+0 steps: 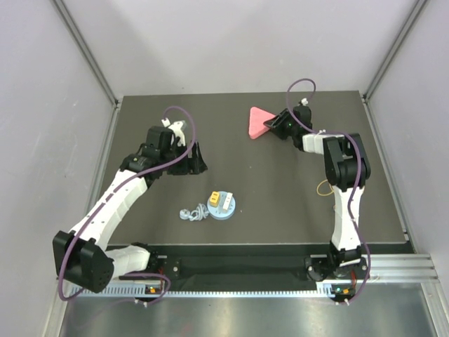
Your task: Insert the plug
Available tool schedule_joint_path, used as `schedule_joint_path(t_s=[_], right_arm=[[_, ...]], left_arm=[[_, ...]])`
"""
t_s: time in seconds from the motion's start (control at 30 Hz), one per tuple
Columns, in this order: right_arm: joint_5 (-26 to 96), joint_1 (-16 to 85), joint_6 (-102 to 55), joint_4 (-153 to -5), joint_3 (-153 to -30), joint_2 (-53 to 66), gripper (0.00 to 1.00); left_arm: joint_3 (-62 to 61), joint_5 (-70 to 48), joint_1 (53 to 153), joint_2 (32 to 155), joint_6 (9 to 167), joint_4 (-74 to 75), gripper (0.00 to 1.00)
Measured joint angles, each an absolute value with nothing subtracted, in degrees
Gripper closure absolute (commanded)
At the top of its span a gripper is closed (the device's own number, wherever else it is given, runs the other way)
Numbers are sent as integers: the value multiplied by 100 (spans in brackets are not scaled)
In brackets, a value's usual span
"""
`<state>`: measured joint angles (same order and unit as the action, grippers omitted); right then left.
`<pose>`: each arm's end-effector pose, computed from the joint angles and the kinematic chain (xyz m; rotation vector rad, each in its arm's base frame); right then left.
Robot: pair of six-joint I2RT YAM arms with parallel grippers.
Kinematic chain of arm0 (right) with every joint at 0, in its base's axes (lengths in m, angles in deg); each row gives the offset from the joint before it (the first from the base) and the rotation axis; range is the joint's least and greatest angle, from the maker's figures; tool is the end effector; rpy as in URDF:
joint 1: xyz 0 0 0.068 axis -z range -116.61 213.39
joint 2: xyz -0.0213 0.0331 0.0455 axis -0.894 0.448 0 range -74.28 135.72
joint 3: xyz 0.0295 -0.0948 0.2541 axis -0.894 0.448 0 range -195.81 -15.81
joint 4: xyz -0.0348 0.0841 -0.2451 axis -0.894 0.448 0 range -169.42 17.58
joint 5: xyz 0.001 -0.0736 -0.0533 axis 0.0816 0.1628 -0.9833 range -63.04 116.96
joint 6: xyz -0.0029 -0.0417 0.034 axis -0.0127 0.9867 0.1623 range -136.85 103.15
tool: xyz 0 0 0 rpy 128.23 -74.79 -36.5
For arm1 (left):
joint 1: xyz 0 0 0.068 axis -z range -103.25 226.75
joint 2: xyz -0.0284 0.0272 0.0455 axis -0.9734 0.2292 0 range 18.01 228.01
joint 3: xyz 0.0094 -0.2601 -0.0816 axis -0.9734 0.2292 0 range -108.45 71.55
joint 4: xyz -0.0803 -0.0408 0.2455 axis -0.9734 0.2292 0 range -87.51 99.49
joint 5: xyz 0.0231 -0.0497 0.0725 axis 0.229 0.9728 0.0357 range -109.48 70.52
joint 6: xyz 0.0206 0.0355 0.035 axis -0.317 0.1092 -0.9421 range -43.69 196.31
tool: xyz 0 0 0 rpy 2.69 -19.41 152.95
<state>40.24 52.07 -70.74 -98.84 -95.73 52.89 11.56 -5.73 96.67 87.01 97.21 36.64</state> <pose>0.4749 0.1033 0.1340 0.6469 2.0806 0.9190 0.2378 -0.0952 0.3065 0.1040 2.3821 -0.6289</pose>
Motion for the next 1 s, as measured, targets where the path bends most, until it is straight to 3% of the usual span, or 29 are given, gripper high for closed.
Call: schedule_joint_path(t_s=[0.17,0.33,0.53,0.77,0.9,1.0], right_arm=[[4503,5260,-7087,-10376,-9500,5291,87],[4907,5306,-7181,-10806,-9144,5274,100],[5390,5341,-7422,-11324,-7824,4620,100],[5379,5249,-7489,-11431,-5127,2507,100],[5042,5192,-7446,-11263,-4526,1801,99],[4909,5177,-7450,-11173,-4386,1624,93]], left_arm=[[1158,-610,9667,8701,9888,3642,18],[1324,-472,9667,8677,10196,3496,19],[1611,-258,9667,8578,10521,3308,18],[1809,4,9667,8574,10725,3026,17],[1753,-59,9667,8749,10679,2999,16],[1576,-201,9667,8945,10572,3058,16]])
